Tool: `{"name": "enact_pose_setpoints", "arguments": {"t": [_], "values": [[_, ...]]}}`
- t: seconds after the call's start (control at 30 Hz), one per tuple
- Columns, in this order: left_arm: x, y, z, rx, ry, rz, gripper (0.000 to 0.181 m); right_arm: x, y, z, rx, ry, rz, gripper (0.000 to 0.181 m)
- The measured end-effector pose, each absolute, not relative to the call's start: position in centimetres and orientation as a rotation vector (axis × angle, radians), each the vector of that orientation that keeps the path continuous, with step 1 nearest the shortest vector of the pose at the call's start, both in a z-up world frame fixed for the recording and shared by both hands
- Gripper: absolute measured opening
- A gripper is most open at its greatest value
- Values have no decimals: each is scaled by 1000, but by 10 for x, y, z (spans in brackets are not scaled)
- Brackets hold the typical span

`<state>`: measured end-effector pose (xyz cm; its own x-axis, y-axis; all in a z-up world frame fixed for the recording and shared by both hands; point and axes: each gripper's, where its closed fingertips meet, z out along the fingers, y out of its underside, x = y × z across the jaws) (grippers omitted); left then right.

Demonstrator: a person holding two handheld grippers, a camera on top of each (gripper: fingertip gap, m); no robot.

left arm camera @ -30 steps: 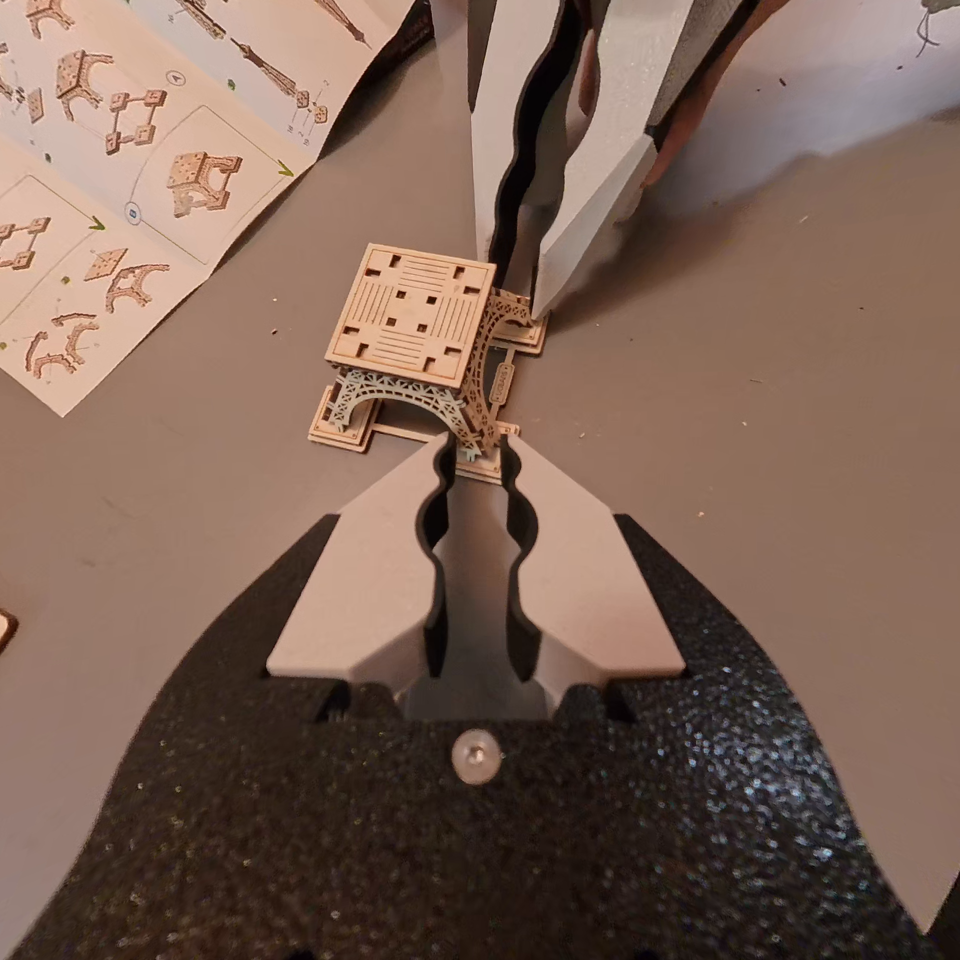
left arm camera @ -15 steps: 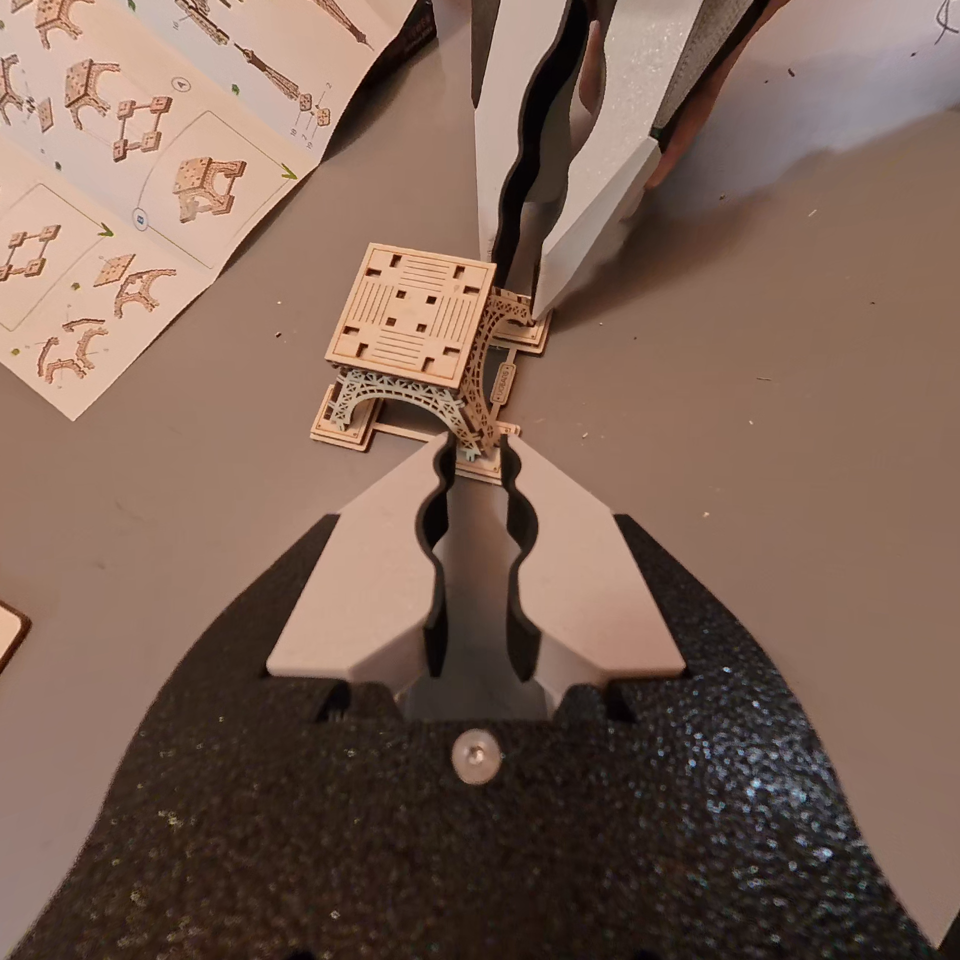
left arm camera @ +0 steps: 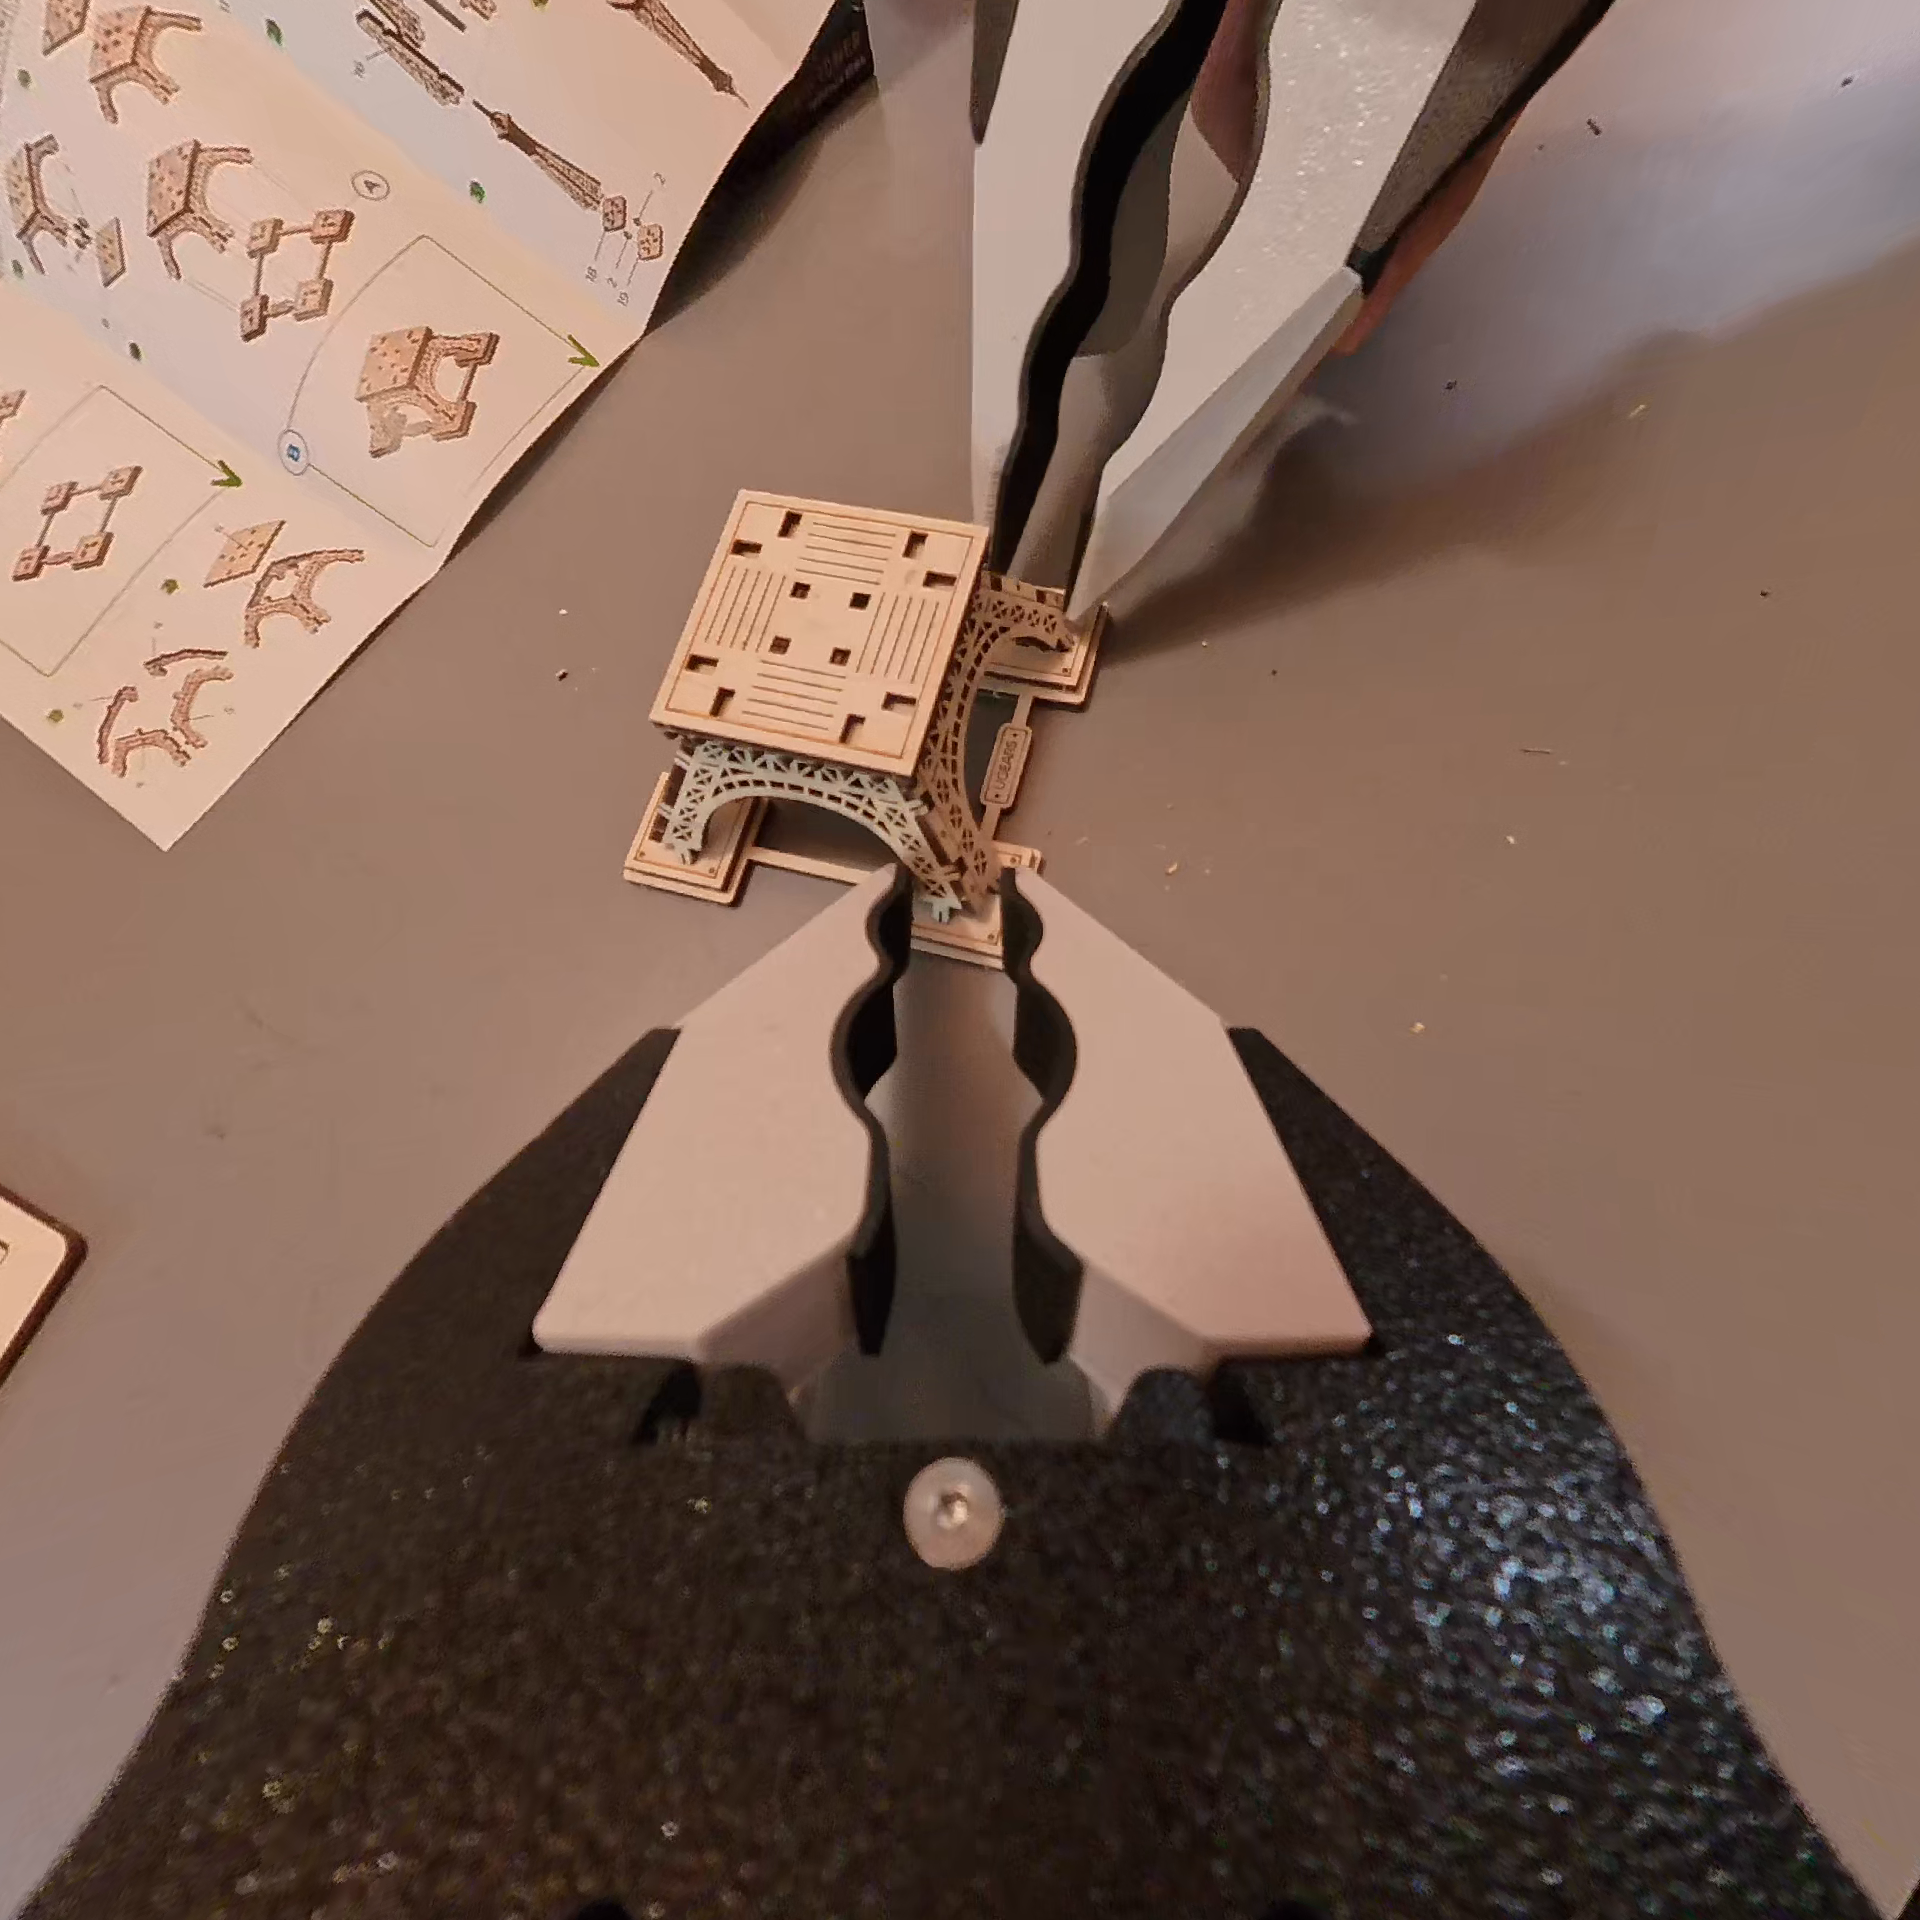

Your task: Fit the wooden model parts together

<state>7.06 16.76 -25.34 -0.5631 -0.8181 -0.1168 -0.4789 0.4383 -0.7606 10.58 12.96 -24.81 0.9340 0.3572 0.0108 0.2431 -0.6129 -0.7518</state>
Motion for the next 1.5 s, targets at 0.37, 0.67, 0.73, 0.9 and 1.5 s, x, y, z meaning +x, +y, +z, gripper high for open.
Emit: {"name": "enact_pose_setpoints", "arguments": {"t": [0.37,0.67,0.73,0.9,1.5], "values": [[70,168,-253,-1105,2225,-971,14,103,134,-241,-2218,-390,232,11],[70,168,-253,-1115,2233,-986,13,104,134,-243,-2187,-375,236,7],[70,168,-253,-1114,2236,-989,13,104,134,-242,-2173,-371,243,6],[71,168,-254,-1130,2241,-1003,13,103,134,-243,-2157,-380,197,5],[71,178,-240,-1163,2242,-1086,17,104,134,-243,-2158,-373,198,6]]}}
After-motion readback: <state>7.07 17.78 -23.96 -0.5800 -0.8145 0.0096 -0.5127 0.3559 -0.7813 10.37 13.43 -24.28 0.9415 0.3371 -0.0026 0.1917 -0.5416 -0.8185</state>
